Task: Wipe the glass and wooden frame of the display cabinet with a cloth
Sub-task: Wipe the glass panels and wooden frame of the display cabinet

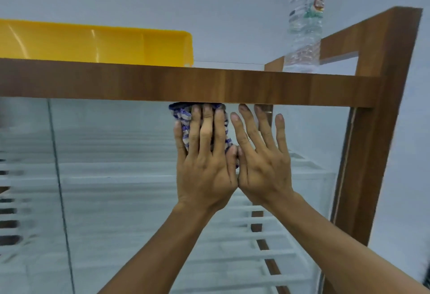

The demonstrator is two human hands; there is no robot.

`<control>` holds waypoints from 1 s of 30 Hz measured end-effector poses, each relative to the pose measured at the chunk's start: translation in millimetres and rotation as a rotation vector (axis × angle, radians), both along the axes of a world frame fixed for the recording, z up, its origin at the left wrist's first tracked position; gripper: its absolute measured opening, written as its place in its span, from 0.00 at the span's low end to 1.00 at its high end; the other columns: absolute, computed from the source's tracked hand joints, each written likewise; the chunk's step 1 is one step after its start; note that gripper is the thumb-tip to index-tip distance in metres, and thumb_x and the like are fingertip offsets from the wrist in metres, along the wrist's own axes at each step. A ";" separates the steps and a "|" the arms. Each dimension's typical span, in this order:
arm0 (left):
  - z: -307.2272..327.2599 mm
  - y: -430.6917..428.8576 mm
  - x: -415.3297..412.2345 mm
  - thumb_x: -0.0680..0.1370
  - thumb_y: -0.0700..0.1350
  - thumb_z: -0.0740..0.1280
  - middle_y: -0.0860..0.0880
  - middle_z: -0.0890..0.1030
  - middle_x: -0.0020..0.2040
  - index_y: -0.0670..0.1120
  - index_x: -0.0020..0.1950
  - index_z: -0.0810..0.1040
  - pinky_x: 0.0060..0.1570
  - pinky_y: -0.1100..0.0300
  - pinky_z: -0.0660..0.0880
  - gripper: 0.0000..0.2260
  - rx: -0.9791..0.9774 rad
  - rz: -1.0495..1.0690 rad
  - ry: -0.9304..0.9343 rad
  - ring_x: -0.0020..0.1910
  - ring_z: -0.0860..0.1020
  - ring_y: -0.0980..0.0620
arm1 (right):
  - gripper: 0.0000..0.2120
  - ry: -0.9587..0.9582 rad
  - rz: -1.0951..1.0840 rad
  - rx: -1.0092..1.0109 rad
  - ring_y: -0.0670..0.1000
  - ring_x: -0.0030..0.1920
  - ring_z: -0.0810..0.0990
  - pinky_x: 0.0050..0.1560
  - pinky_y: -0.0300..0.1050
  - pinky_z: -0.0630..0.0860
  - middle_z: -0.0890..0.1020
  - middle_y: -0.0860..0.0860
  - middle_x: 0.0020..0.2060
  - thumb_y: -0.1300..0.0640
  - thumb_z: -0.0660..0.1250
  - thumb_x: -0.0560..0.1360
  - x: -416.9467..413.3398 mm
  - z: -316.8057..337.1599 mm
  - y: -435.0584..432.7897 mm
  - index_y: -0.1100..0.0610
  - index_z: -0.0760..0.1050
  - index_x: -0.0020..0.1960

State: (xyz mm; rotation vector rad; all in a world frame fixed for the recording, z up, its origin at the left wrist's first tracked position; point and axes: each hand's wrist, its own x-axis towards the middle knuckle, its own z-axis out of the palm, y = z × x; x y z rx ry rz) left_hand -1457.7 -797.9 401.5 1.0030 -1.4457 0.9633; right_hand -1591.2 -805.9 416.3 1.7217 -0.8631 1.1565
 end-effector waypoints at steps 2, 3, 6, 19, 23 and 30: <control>-2.0 -2.5 -31.7 0.86 0.50 0.54 0.40 0.57 0.83 0.40 0.83 0.58 0.81 0.40 0.48 0.27 -0.006 -0.011 -0.054 0.83 0.54 0.42 | 0.26 -0.023 -0.022 0.009 0.59 0.81 0.54 0.80 0.65 0.48 0.60 0.57 0.80 0.53 0.49 0.84 -34.5 -1.7 -0.8 0.59 0.58 0.80; -3.3 -3.3 -47.1 0.86 0.50 0.54 0.40 0.57 0.83 0.40 0.83 0.58 0.81 0.40 0.49 0.27 -0.009 -0.014 -0.082 0.83 0.54 0.42 | 0.26 -0.031 -0.035 0.017 0.59 0.81 0.54 0.80 0.65 0.48 0.59 0.57 0.80 0.52 0.49 0.84 -52.6 -2.2 -1.4 0.58 0.57 0.80; -1.1 -5.1 -90.6 0.86 0.50 0.54 0.40 0.58 0.83 0.40 0.83 0.57 0.82 0.40 0.48 0.27 -0.015 -0.022 -0.113 0.83 0.54 0.42 | 0.28 -0.032 -0.083 0.038 0.59 0.82 0.53 0.80 0.65 0.49 0.58 0.57 0.81 0.52 0.53 0.83 -99.6 -2.7 -2.6 0.57 0.55 0.81; 7.6 -9.7 -190.1 0.86 0.51 0.53 0.42 0.57 0.83 0.42 0.83 0.56 0.82 0.41 0.47 0.27 0.039 0.010 -0.228 0.83 0.53 0.43 | 0.23 -0.159 0.129 -0.055 0.62 0.79 0.58 0.80 0.61 0.53 0.64 0.65 0.76 0.64 0.53 0.82 -185.3 -8.9 6.6 0.69 0.62 0.76; 10.3 -9.8 -198.5 0.87 0.51 0.51 0.42 0.57 0.84 0.42 0.83 0.57 0.82 0.41 0.46 0.26 0.049 -0.040 -0.286 0.83 0.52 0.44 | 0.23 -0.349 0.238 -0.064 0.66 0.78 0.60 0.80 0.64 0.55 0.64 0.67 0.76 0.65 0.53 0.82 -182.8 -14.3 6.6 0.72 0.62 0.75; 14.2 -9.6 -200.6 0.87 0.52 0.50 0.43 0.59 0.83 0.43 0.83 0.58 0.82 0.42 0.45 0.26 0.023 -0.037 -0.244 0.83 0.53 0.45 | 0.24 -0.349 0.281 0.001 0.65 0.80 0.58 0.77 0.66 0.61 0.63 0.66 0.77 0.65 0.56 0.81 -187.4 -15.9 8.4 0.71 0.61 0.76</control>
